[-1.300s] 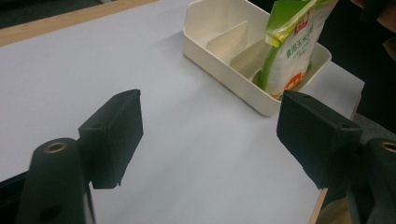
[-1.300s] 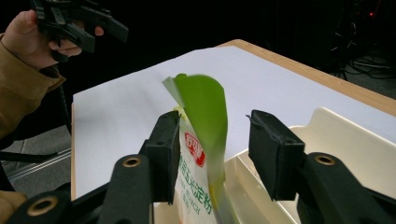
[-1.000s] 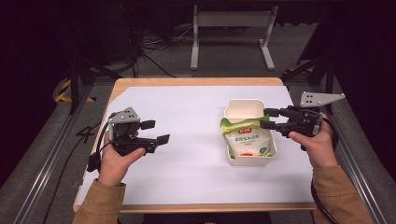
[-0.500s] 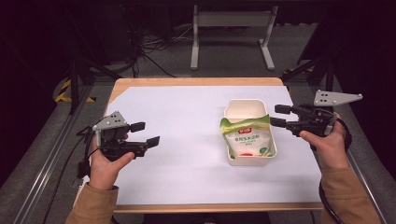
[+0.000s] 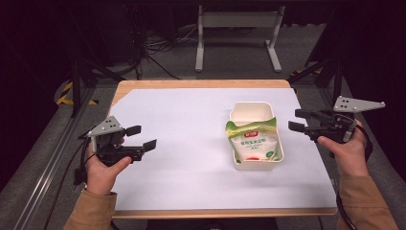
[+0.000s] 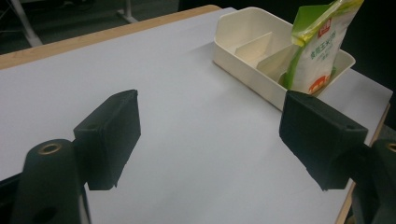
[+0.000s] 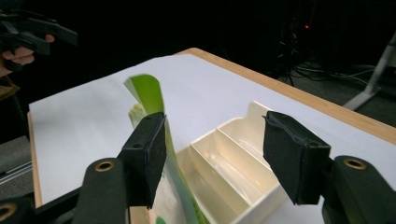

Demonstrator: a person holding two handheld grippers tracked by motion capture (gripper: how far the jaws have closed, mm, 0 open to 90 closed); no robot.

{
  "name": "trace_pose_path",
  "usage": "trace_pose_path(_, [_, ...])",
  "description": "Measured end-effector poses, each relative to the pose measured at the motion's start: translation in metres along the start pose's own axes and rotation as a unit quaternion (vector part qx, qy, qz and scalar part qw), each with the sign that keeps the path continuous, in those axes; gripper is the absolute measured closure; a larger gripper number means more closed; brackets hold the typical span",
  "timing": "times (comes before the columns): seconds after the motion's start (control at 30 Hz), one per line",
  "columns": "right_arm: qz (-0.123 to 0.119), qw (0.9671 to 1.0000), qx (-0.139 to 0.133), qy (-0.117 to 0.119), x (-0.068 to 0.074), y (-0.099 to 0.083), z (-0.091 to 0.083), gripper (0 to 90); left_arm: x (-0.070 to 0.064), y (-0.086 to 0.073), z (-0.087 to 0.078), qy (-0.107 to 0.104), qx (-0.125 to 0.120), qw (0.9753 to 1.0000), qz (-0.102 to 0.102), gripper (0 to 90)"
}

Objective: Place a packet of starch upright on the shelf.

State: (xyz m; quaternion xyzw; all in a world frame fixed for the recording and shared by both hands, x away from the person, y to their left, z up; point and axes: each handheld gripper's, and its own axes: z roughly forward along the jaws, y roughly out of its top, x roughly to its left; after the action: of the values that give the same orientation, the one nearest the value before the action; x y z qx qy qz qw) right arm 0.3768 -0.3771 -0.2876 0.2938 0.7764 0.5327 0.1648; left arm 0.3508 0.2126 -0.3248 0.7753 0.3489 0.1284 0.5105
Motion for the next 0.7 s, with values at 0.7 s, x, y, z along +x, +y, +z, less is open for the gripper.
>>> trace_pose_path(0.7, [0.04,0.9974,0.031,-0.05,-0.026,-0.067,-0.003,39.8,0.024,-0.029,0.005,0.019,0.011,0.9995,-0.025,20.9])
